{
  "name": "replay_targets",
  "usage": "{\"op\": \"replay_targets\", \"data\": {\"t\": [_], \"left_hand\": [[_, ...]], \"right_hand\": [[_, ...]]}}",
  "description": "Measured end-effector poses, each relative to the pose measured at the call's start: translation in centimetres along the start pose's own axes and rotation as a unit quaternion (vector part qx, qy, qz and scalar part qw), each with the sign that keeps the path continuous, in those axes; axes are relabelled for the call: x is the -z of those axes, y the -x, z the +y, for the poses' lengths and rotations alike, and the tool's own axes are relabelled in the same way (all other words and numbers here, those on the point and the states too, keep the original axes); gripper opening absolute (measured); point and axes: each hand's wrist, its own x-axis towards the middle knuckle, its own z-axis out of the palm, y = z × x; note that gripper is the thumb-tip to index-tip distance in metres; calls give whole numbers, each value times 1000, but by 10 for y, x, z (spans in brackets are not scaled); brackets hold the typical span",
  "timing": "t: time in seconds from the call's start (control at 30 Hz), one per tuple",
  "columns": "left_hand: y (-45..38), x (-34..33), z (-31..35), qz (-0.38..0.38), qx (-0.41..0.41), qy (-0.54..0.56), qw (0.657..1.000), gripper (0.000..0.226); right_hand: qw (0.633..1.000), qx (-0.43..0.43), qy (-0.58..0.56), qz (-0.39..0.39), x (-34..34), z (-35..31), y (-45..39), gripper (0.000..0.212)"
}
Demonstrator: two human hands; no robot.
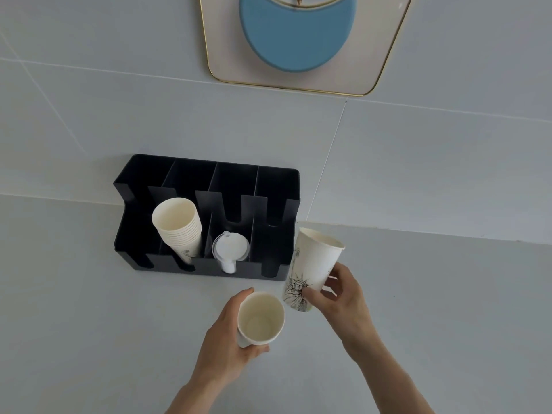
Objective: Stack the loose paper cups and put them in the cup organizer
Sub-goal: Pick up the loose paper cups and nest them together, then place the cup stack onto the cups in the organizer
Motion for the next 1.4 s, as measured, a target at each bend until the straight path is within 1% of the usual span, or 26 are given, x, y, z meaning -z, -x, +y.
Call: {"op": "replay_targets", "data": {"t": [0.07,0.17,0.27,0.4,0.5,0.6,0.7,0.9,1.07,1.13,1.2,1.27,1.3,1.33,1.4], "left_hand": [[0,0,-1,-3,-2,-1,1000,105],[-1,0,-1,-7,-7,-4,1000,104],[-2,0,0,-11,-5,5,1000,101],[0,0,-1,-5,7,16,1000,97],[0,0,2,-5,-5,15,1000,92],[1,1,3,-3,-10,18,1000,95],[1,0,0,-9,-1,13,1000,104],[1,3,4,-23,8,7,1000,99],[0,14,5,-71,24,8,997,103],[0,22,2,-105,39,17,994,109],[-1,33,-4,-140,65,36,987,111],[-2,50,-6,-163,112,76,977,106],[-3,59,-4,-170,140,101,970,101],[-4,68,-1,-175,166,127,962,93],[-10,80,8,-171,203,173,948,73]], "right_hand": [[999,35,11,-17,-11,-1,16,56],[994,88,57,-36,-30,6,30,63],[985,114,121,-40,-46,21,35,69],[965,133,221,-47,-53,40,38,70],[966,113,220,-79,-50,43,45,79],[971,84,200,-100,-48,38,47,88],[971,69,211,-93,-50,35,45,78],[974,36,206,-90,-51,36,44,79],[970,35,223,-91,-52,34,45,77],[970,10,225,-96,-50,33,45,73],[977,-37,188,-93,-48,33,45,75],[986,-85,125,-66,-45,32,45,77],[989,-103,94,-52,-43,30,45,74],[989,-119,71,-43,-41,26,44,70],[986,-147,67,-39,-36,18,42,61]]}}
